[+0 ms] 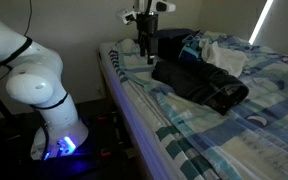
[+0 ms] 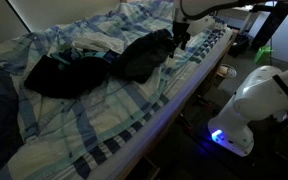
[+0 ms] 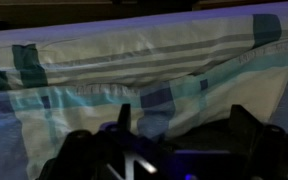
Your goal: Lay the blue jeans out on the bed
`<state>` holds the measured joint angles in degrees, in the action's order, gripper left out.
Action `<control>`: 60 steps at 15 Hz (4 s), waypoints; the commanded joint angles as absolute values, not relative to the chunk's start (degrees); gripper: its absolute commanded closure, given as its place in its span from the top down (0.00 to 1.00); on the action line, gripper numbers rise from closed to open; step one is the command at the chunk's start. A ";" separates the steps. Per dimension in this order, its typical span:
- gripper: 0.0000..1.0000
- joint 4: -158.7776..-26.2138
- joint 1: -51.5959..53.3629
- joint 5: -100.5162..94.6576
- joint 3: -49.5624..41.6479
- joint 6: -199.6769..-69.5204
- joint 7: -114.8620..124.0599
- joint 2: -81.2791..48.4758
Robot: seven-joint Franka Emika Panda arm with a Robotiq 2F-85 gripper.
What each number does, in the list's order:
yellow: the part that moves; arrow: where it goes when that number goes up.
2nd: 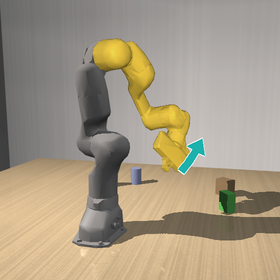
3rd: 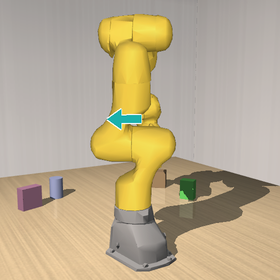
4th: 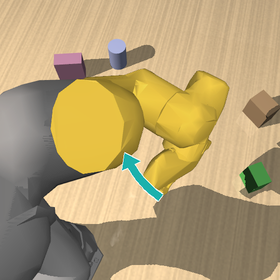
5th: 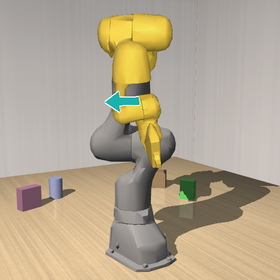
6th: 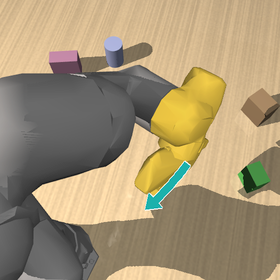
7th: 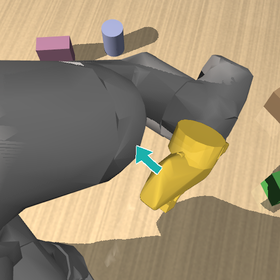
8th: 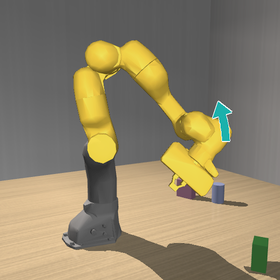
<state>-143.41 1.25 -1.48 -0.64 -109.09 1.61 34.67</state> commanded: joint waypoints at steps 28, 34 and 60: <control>1.00 -138.52 0.82 -2.61 7.32 -107.28 13.85 30.34; 1.00 -132.38 0.39 -2.02 9.61 -106.95 22.45 23.96; 1.00 -109.50 2.99 -1.39 7.89 -105.64 67.14 1.54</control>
